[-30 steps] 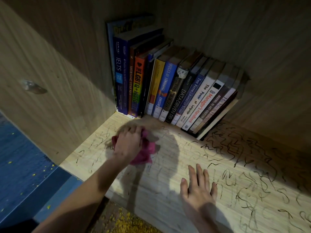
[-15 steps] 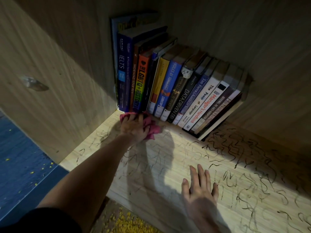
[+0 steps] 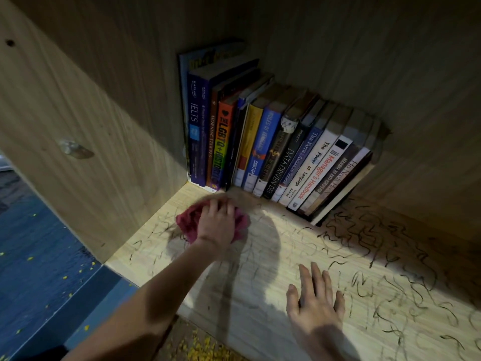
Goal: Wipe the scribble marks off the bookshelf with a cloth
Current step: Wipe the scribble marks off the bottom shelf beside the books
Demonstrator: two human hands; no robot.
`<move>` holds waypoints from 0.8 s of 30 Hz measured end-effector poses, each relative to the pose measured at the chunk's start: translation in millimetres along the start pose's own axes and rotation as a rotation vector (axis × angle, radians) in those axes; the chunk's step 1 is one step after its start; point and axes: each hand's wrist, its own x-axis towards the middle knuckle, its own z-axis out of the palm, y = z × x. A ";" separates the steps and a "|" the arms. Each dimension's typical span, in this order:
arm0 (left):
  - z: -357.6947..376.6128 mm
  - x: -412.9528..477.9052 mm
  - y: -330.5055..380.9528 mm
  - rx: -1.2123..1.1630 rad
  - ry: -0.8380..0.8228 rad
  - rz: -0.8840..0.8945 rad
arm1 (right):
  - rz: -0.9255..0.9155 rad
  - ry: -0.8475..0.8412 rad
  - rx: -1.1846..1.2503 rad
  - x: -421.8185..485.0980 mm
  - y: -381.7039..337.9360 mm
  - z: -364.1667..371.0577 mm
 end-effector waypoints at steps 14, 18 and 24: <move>0.0 26.1 -14.8 -0.143 -0.142 -0.095 | 0.006 0.074 0.036 -1.9 0.7 1.4; -14.8 14.5 -30.6 -0.068 -0.052 -0.183 | 0.009 0.062 0.028 -2.6 -1.1 1.2; -17.9 30.0 19.2 -0.361 -0.065 0.021 | 0.032 0.068 0.000 0.3 -0.8 2.2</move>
